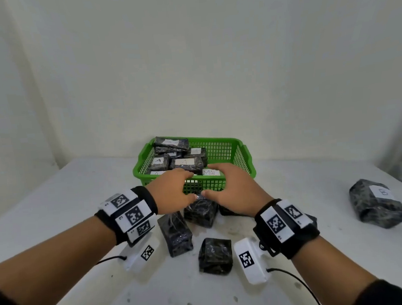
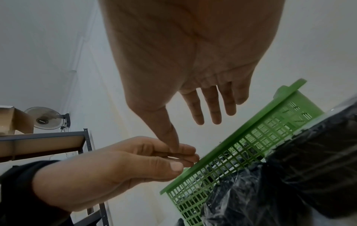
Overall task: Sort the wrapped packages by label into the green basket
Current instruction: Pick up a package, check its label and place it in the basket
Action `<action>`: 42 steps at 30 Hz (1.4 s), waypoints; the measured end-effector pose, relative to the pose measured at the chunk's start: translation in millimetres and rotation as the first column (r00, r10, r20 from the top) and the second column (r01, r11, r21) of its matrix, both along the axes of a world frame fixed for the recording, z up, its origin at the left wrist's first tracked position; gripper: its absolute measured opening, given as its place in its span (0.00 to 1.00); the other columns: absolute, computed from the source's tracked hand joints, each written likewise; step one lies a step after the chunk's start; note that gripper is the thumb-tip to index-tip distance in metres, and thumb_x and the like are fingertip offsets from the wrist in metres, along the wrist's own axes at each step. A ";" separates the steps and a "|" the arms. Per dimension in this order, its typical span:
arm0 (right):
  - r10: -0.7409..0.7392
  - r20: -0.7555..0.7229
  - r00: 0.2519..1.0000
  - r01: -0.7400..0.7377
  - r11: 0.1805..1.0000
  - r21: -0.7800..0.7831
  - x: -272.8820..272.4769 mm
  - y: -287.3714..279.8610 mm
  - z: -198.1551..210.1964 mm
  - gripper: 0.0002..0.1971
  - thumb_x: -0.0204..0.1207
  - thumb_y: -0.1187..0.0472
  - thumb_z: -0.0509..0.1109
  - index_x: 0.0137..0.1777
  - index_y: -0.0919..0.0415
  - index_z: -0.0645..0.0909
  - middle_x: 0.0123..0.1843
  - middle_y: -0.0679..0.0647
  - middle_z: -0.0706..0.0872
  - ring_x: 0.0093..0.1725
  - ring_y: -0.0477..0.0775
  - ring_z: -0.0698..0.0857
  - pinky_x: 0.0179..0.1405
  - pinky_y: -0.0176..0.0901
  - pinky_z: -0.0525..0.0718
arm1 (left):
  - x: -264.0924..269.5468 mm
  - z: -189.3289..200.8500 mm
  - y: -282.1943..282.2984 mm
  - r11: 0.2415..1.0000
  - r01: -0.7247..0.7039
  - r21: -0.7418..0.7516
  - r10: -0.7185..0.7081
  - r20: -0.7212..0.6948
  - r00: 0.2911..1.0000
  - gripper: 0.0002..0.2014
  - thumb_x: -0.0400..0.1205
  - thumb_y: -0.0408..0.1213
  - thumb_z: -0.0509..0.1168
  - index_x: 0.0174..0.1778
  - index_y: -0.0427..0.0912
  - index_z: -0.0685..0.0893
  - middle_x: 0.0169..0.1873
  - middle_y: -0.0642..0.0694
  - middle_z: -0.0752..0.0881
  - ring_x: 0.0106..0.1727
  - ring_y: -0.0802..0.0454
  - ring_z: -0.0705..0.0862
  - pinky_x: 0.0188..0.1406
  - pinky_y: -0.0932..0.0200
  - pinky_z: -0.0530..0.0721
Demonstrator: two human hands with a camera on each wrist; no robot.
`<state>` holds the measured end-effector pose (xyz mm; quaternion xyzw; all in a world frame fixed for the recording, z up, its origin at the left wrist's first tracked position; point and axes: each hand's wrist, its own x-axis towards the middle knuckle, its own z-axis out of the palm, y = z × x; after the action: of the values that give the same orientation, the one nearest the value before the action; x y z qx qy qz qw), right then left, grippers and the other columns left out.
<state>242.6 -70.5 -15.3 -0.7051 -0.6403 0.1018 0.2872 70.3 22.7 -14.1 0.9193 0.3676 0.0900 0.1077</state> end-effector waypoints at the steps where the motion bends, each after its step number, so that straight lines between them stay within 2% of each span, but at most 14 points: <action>1: 0.008 0.017 1.000 -0.008 1.000 -0.013 -0.4 -1.1 -1.8 0.36 0.75 0.46 0.80 0.82 0.52 0.75 0.78 0.52 0.79 0.78 0.53 0.77 0.79 0.49 0.75 | 1.0 0.5 -3.5 1.000 -0.007 0.024 0.007 0.021 1.000 0.31 0.81 0.51 0.69 0.79 0.42 0.75 0.70 0.43 0.79 0.70 0.46 0.80 0.70 0.52 0.79; 4: 0.045 0.067 0.997 -0.039 0.995 -0.087 -2.0 -3.2 -5.6 0.34 0.76 0.53 0.80 0.82 0.55 0.76 0.77 0.54 0.80 0.77 0.54 0.78 0.75 0.43 0.74 | 6.1 1.0 -14.4 0.998 -0.053 0.024 0.053 -0.004 0.999 0.23 0.80 0.51 0.70 0.65 0.40 0.82 0.53 0.41 0.85 0.54 0.43 0.86 0.51 0.55 0.84; 6: 0.061 0.102 0.993 -0.044 0.985 -0.165 -1.3 -2.0 -7.5 0.32 0.78 0.63 0.77 0.83 0.55 0.75 0.79 0.54 0.80 0.78 0.54 0.78 0.75 0.42 0.75 | 11.6 -1.9 -16.8 0.996 -0.085 0.000 0.084 -0.130 0.988 0.21 0.79 0.56 0.70 0.50 0.38 0.83 0.38 0.41 0.85 0.42 0.42 0.84 0.38 0.55 0.79; 9: 0.083 0.159 0.984 -0.040 0.965 -0.260 1.5 5.2 -10.2 0.32 0.78 0.73 0.71 0.83 0.56 0.76 0.81 0.55 0.80 0.80 0.56 0.77 0.78 0.46 0.76 | 21.8 -8.6 -15.4 0.989 -0.132 -0.070 0.110 -0.261 0.959 0.27 0.76 0.63 0.70 0.41 0.38 0.85 0.31 0.43 0.82 0.32 0.47 0.79 0.31 0.53 0.76; 12: 0.111 0.226 0.968 -0.036 0.950 -0.311 3.3 15.7 -13.8 0.30 0.79 0.71 0.72 0.81 0.57 0.79 0.78 0.57 0.83 0.79 0.58 0.79 0.78 0.47 0.77 | 33.1 -10.0 -14.7 0.984 -0.146 -0.105 0.109 -0.298 0.948 0.27 0.76 0.65 0.70 0.30 0.43 0.77 0.24 0.47 0.75 0.26 0.51 0.72 0.25 0.58 0.68; 15: 0.113 0.243 0.964 -0.034 0.951 -0.309 4.0 23.9 -16.6 0.29 0.77 0.70 0.75 0.79 0.58 0.81 0.76 0.58 0.85 0.76 0.59 0.82 0.76 0.45 0.77 | 41.4 -13.7 -13.4 0.980 -0.159 -0.118 0.112 -0.331 0.937 0.28 0.74 0.67 0.71 0.29 0.44 0.76 0.23 0.48 0.73 0.25 0.53 0.71 0.24 0.59 0.67; 20: 0.122 0.202 0.972 -0.061 0.957 -0.282 8.7 25.3 -20.6 0.28 0.74 0.65 0.81 0.76 0.57 0.84 0.72 0.56 0.89 0.71 0.56 0.86 0.70 0.42 0.80 | 46.4 -22.0 -9.8 0.972 -0.176 -0.155 0.122 -0.307 0.944 0.21 0.70 0.59 0.77 0.39 0.43 0.89 0.28 0.48 0.81 0.32 0.50 0.79 0.32 0.57 0.78; 23: 0.119 0.090 0.989 -0.094 0.965 -0.247 16.5 20.3 -22.5 0.32 0.73 0.58 0.84 0.78 0.55 0.82 0.72 0.53 0.88 0.69 0.52 0.86 0.67 0.37 0.80 | 39.4 -11.7 -5.1 0.954 -0.191 -0.230 0.134 -0.243 0.961 0.18 0.65 0.55 0.80 0.33 0.44 0.86 0.27 0.49 0.81 0.31 0.51 0.79 0.29 0.59 0.76; 28: 0.144 -0.140 0.980 -0.162 0.979 -0.126 26.3 9.4 -19.3 0.39 0.73 0.46 0.84 0.83 0.51 0.75 0.72 0.48 0.85 0.65 0.44 0.83 0.58 0.26 0.77 | 3.5 10.1 6.1 0.922 -0.089 -0.378 0.097 0.002 0.995 0.22 0.67 0.53 0.80 0.53 0.45 0.90 0.45 0.46 0.92 0.45 0.48 0.88 0.46 0.53 0.84; 31: 0.166 -0.343 0.925 -0.204 0.976 -0.076 25.2 9.2 -20.0 0.42 0.71 0.47 0.86 0.84 0.47 0.73 0.74 0.44 0.83 0.71 0.43 0.82 0.70 0.35 0.78 | -13.1 12.6 8.7 0.859 0.013 -0.512 0.109 0.208 0.972 0.28 0.68 0.47 0.81 0.65 0.47 0.86 0.53 0.47 0.93 0.56 0.48 0.90 0.57 0.53 0.87; 34: 0.195 -0.507 0.840 -0.228 0.974 -0.004 23.6 13.4 -21.5 0.37 0.70 0.51 0.87 0.80 0.48 0.79 0.72 0.43 0.87 0.69 0.43 0.86 0.74 0.40 0.81 | -20.0 9.3 11.5 0.782 0.104 -0.615 0.193 0.398 0.897 0.32 0.68 0.42 0.84 0.68 0.44 0.83 0.56 0.48 0.92 0.57 0.53 0.91 0.51 0.65 0.89; 38: 0.174 -0.673 0.719 -0.108 0.984 0.139 21.9 21.2 -26.8 0.31 0.69 0.53 0.88 0.72 0.56 0.86 0.63 0.49 0.93 0.62 0.47 0.92 0.64 0.39 0.88 | -19.1 -7.7 16.3 0.755 0.195 -0.626 0.292 0.588 0.755 0.40 0.62 0.48 0.86 0.71 0.41 0.83 0.61 0.45 0.90 0.60 0.52 0.91 0.56 0.60 0.89; 39: 0.175 -0.681 0.711 -0.101 0.984 0.147 21.3 23.1 -27.8 0.31 0.69 0.53 0.88 0.72 0.57 0.86 0.63 0.49 0.94 0.61 0.47 0.93 0.64 0.40 0.89 | -16.6 -13.0 17.4 0.744 0.208 -0.635 0.335 0.623 0.706 0.38 0.63 0.45 0.86 0.69 0.38 0.84 0.61 0.42 0.90 0.60 0.50 0.91 0.55 0.60 0.90; 42: 0.205 -0.720 0.663 -0.152 0.979 0.138 22.8 27.9 -30.7 0.26 0.73 0.55 0.85 0.70 0.58 0.87 0.63 0.52 0.94 0.63 0.51 0.92 0.66 0.42 0.88 | -11.2 -21.6 19.2 0.681 0.289 -0.673 0.437 0.691 0.576 0.16 0.76 0.32 0.76 0.58 0.31 0.87 0.60 0.31 0.89 0.61 0.38 0.90 0.54 0.56 0.91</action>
<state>265.4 -42.6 -46.1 -0.5298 -0.5416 0.3807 0.5302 59.2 41.9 -35.7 0.6289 0.3211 0.3519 0.6144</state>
